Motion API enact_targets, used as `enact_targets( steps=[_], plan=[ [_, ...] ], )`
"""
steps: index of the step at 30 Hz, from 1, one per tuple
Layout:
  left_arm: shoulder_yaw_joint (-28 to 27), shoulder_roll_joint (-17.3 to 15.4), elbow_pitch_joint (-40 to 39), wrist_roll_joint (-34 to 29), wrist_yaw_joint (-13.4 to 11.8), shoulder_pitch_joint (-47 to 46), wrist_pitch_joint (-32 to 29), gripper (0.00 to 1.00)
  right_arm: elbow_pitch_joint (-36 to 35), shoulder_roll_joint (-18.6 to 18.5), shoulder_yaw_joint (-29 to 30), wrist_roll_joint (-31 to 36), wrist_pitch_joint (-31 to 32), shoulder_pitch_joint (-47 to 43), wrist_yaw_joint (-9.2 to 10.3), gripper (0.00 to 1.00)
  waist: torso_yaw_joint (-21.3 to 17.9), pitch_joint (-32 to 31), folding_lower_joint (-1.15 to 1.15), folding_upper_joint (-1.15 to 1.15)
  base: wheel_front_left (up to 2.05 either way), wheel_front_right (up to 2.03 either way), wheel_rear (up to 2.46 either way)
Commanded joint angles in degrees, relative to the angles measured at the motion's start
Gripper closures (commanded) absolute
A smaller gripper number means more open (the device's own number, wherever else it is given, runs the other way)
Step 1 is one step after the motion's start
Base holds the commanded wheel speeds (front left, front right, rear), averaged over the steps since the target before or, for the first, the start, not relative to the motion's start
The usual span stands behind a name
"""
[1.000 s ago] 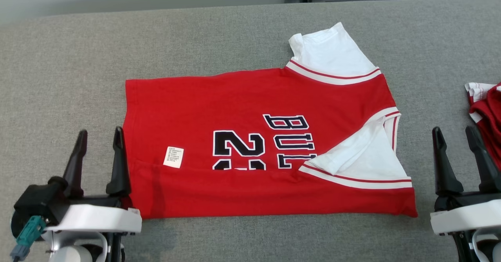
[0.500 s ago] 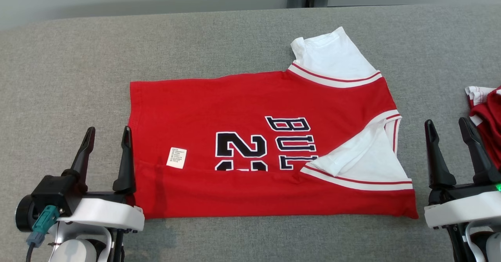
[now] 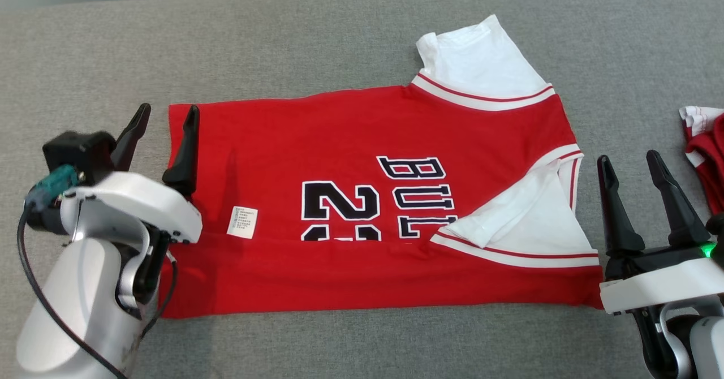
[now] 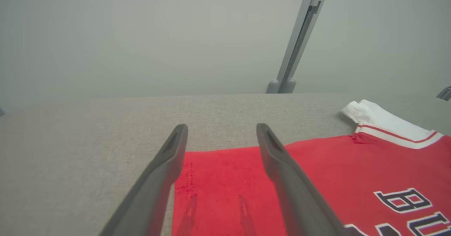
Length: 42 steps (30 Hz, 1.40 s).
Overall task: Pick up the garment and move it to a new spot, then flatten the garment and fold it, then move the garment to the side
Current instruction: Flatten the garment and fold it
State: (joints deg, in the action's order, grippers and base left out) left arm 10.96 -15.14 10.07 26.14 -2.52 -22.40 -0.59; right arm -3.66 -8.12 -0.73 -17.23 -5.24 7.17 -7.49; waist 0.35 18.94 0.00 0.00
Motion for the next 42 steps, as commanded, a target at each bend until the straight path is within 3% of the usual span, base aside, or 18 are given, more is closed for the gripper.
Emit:
enact_targets(
  steps=[1, 7, 18, 19, 20, 26, 33, 38, 42],
  plan=[
    [0.23, -0.3, 1.82, 0.83, 0.77, -2.08, -1.48, 0.0, 0.15, -0.31, -0.23, -0.31, -0.12, 0.73, -0.01, 0.0, -1.01, 1.01, 0.0, 0.0, 0.0, 0.0, 0.0],
    [0.34, -1.99, 14.52, 3.93, 4.09, -11.93, -9.52, 0.0, 1.81, -0.57, -2.27, -1.17, -1.29, 2.81, -0.01, 0.0, -3.67, 3.94, 0.0, 0.0, 0.0, 0.0, 0.0],
    [-0.26, -4.06, 28.85, 6.53, 6.1, -18.97, -15.22, 0.0, 5.12, -1.09, -3.04, -2.31, -3.22, 5.03, -0.01, 0.0, -5.11, 6.39, 0.0, 0.0, 0.0, 0.0, 0.0],
    [-0.32, -3.74, 29.08, 7.14, 6.52, -19.08, -15.42, 0.09, 5.34, -1.23, -2.93, -2.42, -3.27, 5.39, -0.01, 0.0, -5.04, 6.4, 0.0, 0.0, 0.0, 0.0, 0.0],
    [0.03, -3.51, 28.9, 6.94, 6.8, -19.29, -14.9, 1.0, 5.69, -1.68, -2.67, -2.64, -3.23, 6.07, -0.01, 0.0, -4.84, 6.42, 0.0, 0.0, 0.0, 0.0, 0.0],
    [0.69, -3.5, 28.74, 6.89, 7.04, -20.18, -14.6, 1.0, 9.26, -4.45, -2.24, -5.88, -2.88, 12.69, -0.01, 0.0, -4.26, 6.92, 0.0, 0.0, 0.0, 0.0, 0.0],
    [2.36, -1.57, 27.53, 6.65, 7.52, -22.64, -13.98, 1.0, 21.32, -10.28, -1.94, -10.5, -1.7, 27.38, -0.01, 0.0, -0.61, 9.36, 0.0, 0.0, 0.0, 0.0, 0.0],
    [3.95, 0.4, 26.9, 6.47, 8.06, -24.65, -13.49, 1.0, 28.36, -13.64, -5.01, -13.26, 0.89, 36.64, -0.01, 0.0, 2.57, 11.4, 0.0, 0.0, 0.0, 0.0, 0.0],
    [5.45, 2.38, 26.6, 6.42, 8.64, -26.54, -12.39, 1.0, 34.38, -16.35, -10.68, -15.55, 5.18, 44.64, -0.01, 0.0, 5.29, 13.35, 0.0, 0.0, 0.0, 0.0, 0.0]
  ],
)
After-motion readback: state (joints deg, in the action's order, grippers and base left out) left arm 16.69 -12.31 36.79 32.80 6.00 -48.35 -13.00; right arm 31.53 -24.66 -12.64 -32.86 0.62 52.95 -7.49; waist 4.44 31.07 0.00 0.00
